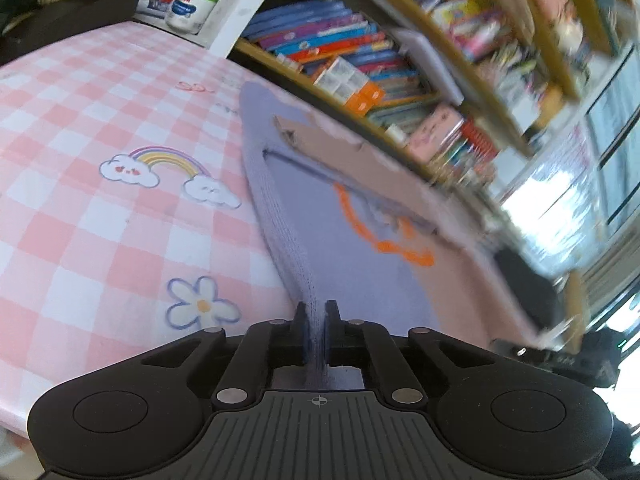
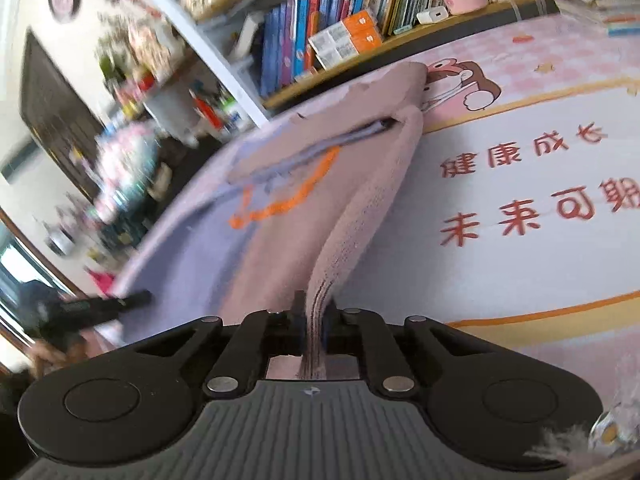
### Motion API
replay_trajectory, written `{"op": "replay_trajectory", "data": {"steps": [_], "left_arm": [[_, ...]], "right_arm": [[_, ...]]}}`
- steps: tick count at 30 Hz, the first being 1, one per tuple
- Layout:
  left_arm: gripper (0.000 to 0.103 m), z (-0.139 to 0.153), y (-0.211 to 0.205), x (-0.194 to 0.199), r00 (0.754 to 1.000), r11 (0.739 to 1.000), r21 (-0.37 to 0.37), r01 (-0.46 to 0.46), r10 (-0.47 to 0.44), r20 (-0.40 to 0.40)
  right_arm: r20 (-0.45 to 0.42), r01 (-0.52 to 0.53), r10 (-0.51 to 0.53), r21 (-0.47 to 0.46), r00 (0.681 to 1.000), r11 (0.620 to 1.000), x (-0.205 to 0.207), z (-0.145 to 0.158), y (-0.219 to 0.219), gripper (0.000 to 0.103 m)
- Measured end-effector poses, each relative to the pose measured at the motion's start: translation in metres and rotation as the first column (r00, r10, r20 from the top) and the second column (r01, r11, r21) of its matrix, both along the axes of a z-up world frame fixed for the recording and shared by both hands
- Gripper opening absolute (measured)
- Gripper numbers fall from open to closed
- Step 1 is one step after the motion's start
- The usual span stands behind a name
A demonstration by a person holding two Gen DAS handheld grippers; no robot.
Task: Fold clothes
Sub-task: 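Lift the sweater edges with both grippers and fold them over the body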
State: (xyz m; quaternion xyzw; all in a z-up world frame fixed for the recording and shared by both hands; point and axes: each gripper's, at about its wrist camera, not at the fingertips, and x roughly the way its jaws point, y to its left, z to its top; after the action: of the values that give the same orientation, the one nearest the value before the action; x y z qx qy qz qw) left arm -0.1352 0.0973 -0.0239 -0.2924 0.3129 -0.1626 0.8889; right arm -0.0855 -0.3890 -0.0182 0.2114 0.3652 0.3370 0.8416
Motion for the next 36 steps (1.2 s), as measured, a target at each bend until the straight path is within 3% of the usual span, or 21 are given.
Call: {"op": "replay_trajectory", "data": {"steps": [4, 7, 14, 18, 23, 25, 31, 36], "left_arm": [[0.005, 0.005, 0.008, -0.004, 0.999, 0.99, -0.136, 0.021, -0.016, 0.044], [0.005, 0.005, 0.013, -0.011, 0.997, 0.966, -0.256, 0.046, -0.028, 0.073], [0.005, 0.013, 0.023, -0.015, 0.973, 0.839, -0.535, 0.102, 0.028, 0.228], [0.005, 0.004, 0.026, -0.001, 0.974, 0.777, -0.624, 0.081, 0.07, 0.214], [0.005, 0.01, 0.032, 0.028, 0.972, 0.75, -0.658, 0.063, 0.104, 0.212], [0.005, 0.016, 0.033, 0.043, 0.967, 0.744, -0.665, 0.065, 0.116, 0.225], [0.005, 0.025, 0.036, 0.086, 0.965, 0.766, -0.642, 0.04, 0.136, 0.223], [0.006, 0.024, 0.036, 0.111, 0.97, 0.832, -0.554, -0.019, 0.15, 0.193]], "right_arm": [[0.022, -0.019, 0.016, 0.157, 1.0, 0.987, -0.002, 0.014, -0.014, 0.006], [0.046, -0.039, 0.029, 0.234, 0.999, 0.971, -0.007, 0.025, -0.02, 0.006], [0.105, -0.056, 0.004, 0.497, 0.994, 0.866, -0.004, 0.044, -0.038, 0.006], [0.074, -0.009, -0.04, 0.562, 0.996, 0.827, 0.01, 0.038, -0.045, 0.006], [0.053, 0.023, -0.071, 0.617, 0.996, 0.787, 0.036, 0.038, -0.045, 0.006], [0.058, 0.033, -0.09, 0.629, 0.994, 0.777, 0.05, 0.042, -0.043, 0.006], [0.024, 0.08, -0.125, 0.641, 0.992, 0.763, 0.099, 0.044, -0.035, 0.006], [-0.007, 0.106, -0.128, 0.611, 0.992, 0.784, 0.135, 0.038, -0.025, 0.007]]}}
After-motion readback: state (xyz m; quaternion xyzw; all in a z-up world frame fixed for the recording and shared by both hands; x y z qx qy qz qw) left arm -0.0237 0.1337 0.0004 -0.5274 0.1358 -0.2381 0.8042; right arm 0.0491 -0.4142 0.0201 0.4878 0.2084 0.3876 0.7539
